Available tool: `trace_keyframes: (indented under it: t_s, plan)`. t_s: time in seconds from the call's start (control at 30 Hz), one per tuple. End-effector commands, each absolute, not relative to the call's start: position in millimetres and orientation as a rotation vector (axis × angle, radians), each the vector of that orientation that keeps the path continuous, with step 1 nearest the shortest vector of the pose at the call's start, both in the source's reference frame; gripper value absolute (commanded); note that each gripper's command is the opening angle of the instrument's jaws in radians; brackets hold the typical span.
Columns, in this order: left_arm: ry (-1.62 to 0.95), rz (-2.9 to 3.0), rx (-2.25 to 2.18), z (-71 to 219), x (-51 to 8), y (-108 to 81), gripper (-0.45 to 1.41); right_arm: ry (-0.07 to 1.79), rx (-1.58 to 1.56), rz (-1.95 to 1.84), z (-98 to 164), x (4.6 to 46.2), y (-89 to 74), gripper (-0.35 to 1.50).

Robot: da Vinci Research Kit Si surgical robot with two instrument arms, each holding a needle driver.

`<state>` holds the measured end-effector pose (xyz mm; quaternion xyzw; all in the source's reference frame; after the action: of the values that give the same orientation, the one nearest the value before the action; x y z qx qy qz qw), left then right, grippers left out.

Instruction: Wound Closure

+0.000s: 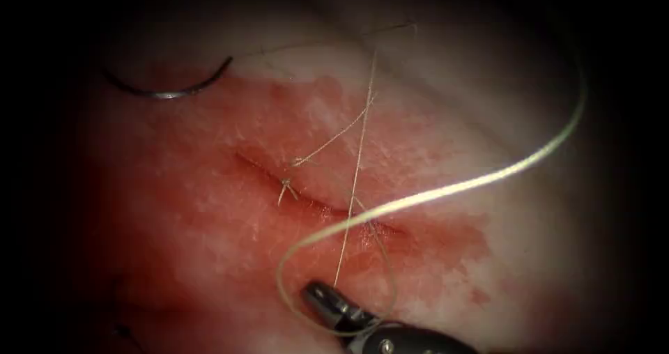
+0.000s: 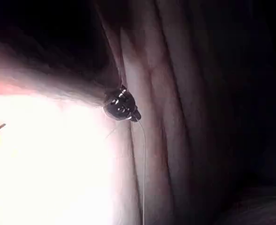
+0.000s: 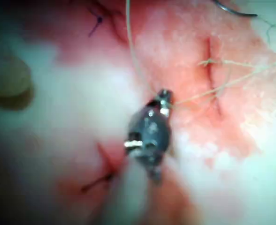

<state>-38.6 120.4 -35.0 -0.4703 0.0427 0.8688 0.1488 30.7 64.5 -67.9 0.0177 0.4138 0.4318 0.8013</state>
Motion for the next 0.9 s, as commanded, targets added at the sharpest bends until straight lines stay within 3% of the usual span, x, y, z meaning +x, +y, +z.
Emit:
trace_keyframes:
  t_s: [0.03,0.13,0.2,0.3,0.33,0.4,0.73,0.9]
  plan:
    - [0.124,2.497,-1.357,-35,-39.1,120.6,-0.35,0.892,0.041,0.926,-67,31.5,64.2,-0.35]
    - [0.109,2.497,-1.373,-35,-38.7,120.0,-0.35,0.915,0.06,0.914,-68,31.8,64.2,-0.32]
    - [0.093,2.495,-1.386,-36,-38.3,119.4,-0.35,0.924,0.068,0.903,-68,31.9,63.9,0.62]
    - [0.066,2.494,-1.413,-38,-37.6,118.4,-0.35,0.942,0.043,0.846,-69,32.0,63.6,1.26]
    - [0.056,2.492,-1.42,-38,-37.3,118.1,-0.35,0.948,0.034,0.832,-70,32.0,63.6,1.38]
    - [0.028,2.493,-1.45,-41,-36.3,117.1,-0.35,1.02,0.055,0.757,-72,32.3,63.7,1.46]
    - [-0.014,2.45,-1.566,-50,-35.7,113.6,-0.35,1.148,0.114,0.531,-82,36.7,60.1,1.46]
    - [-0.014,2.435,-1.626,-54,-38.1,112.5,-0.35,1.135,0.143,0.498,-84,35.7,58.7,1.46]
